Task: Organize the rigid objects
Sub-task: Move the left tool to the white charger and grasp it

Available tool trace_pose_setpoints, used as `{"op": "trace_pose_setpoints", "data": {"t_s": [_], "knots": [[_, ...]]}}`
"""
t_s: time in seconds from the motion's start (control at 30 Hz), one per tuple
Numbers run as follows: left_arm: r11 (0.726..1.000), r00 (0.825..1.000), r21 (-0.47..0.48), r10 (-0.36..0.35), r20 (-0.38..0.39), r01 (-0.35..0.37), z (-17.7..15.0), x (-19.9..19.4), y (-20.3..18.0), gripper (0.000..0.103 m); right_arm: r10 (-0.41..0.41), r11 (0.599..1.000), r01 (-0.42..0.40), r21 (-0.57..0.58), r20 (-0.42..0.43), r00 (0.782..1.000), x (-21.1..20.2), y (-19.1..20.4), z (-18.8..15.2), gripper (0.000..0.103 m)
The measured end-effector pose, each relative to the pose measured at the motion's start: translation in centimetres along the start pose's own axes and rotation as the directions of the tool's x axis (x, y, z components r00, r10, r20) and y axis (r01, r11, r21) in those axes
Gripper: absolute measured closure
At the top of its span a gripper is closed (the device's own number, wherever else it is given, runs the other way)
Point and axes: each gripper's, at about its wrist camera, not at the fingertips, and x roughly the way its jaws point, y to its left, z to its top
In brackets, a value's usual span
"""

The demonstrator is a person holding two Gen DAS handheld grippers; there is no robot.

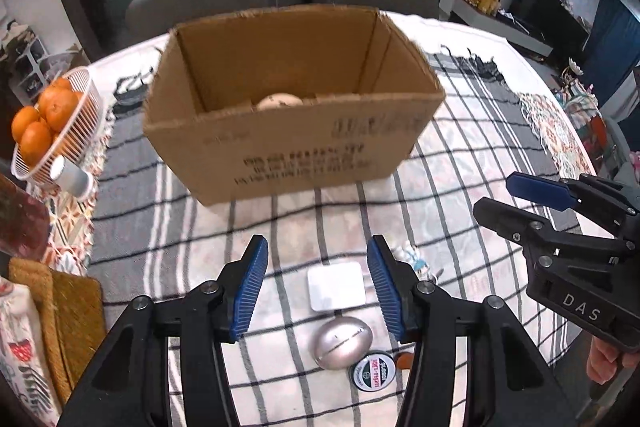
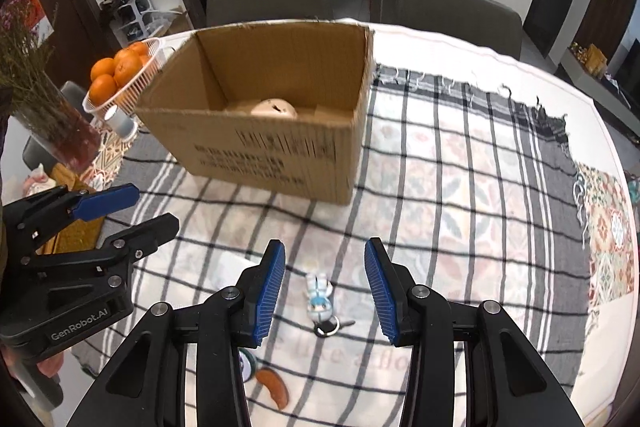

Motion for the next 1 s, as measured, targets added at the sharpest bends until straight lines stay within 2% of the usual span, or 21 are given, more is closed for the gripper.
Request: {"op": "trace_pose_setpoints", "data": {"t_s": [0.27,0.57,0.87,1.0], "knots": [[1.0,0.998,-0.013,-0.016,-0.054,0.015,-1.4,2.1,-0.5,0.052,0.001,1.0,-0.001,-0.003,-0.039,0.999,1.1,-0.3,-1.6,0.06],[0.999,0.995,-0.029,0.026,-0.097,-0.029,-2.1,5.1,-1.1,0.052,0.004,1.0,-0.001,0.023,-0.117,0.993,3.7,-1.3,-3.3,0.06],[0.997,0.99,-0.076,-0.012,-0.139,0.001,-2.4,7.9,-1.4,0.047,0.064,0.997,-0.053,0.058,-0.2,0.978,6.3,-1.9,-5.0,0.06],[0.996,0.989,-0.089,0.002,-0.149,-0.015,-2.4,9.0,-1.3,0.046,0.085,0.995,-0.07,0.075,-0.218,0.972,7.3,-1.9,-5.3,0.06]]}}
